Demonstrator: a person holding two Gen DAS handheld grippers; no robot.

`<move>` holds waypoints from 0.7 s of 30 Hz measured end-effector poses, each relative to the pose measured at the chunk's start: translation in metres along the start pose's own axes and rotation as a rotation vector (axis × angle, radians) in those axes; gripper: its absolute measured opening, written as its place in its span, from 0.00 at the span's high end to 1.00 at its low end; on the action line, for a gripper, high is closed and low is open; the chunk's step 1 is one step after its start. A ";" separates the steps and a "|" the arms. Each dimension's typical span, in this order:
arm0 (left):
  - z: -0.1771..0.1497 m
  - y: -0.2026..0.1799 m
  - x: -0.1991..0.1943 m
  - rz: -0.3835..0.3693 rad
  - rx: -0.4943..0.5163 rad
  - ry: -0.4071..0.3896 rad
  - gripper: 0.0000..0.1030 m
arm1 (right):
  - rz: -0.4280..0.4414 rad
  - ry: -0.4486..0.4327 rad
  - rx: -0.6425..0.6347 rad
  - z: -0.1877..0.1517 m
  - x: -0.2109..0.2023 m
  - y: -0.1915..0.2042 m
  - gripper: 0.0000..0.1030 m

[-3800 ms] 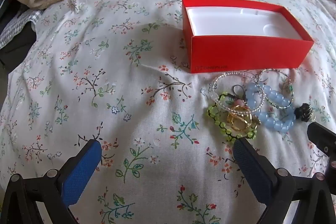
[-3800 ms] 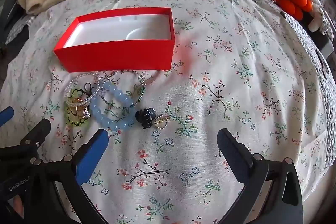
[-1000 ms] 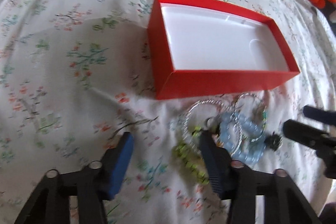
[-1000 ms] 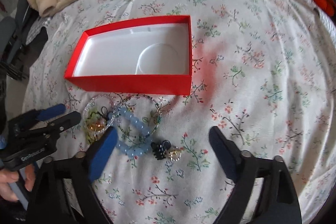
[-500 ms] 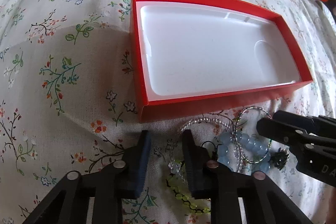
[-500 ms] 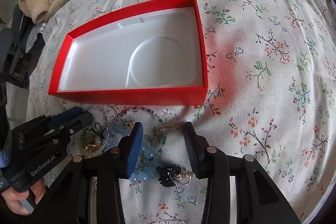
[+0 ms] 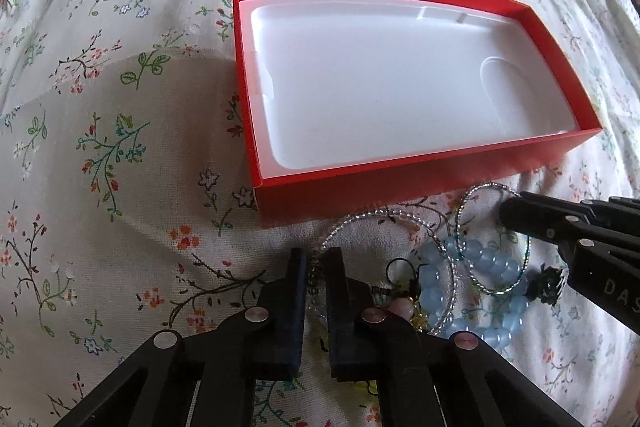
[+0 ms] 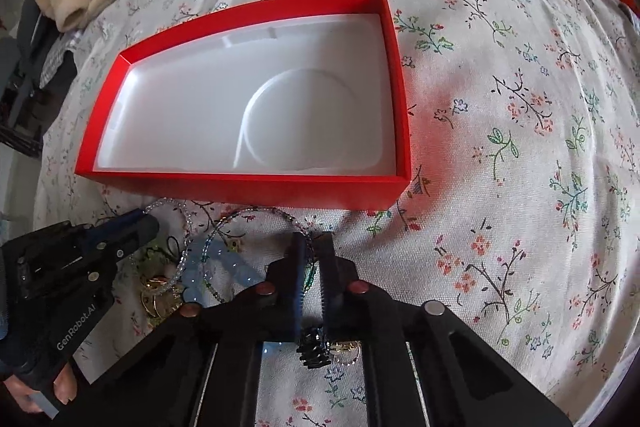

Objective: Organize jewelry
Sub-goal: 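Grasp the clear beaded bangle with the left tool while the right grasps the dark beaded bangle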

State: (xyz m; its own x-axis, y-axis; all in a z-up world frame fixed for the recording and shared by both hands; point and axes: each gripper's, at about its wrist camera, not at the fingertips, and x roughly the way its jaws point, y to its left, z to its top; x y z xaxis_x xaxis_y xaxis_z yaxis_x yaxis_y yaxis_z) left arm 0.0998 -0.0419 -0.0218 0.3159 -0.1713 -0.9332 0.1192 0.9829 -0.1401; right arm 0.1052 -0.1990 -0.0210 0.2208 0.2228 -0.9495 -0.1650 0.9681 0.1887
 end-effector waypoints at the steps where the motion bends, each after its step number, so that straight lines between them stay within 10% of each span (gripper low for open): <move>1: 0.000 0.000 -0.001 -0.002 0.000 -0.001 0.97 | 0.001 0.000 -0.001 -0.001 0.000 0.000 0.96; 21: -0.006 0.000 -0.070 -0.083 0.010 -0.132 0.99 | 0.049 -0.108 -0.031 -0.008 -0.050 0.020 0.97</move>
State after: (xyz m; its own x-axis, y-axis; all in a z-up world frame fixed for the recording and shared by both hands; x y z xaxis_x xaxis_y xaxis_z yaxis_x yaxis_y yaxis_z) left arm 0.0720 -0.0293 0.0418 0.4253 -0.2595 -0.8670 0.1588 0.9645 -0.2108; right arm 0.0833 -0.1917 0.0283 0.3133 0.2825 -0.9067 -0.2072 0.9521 0.2250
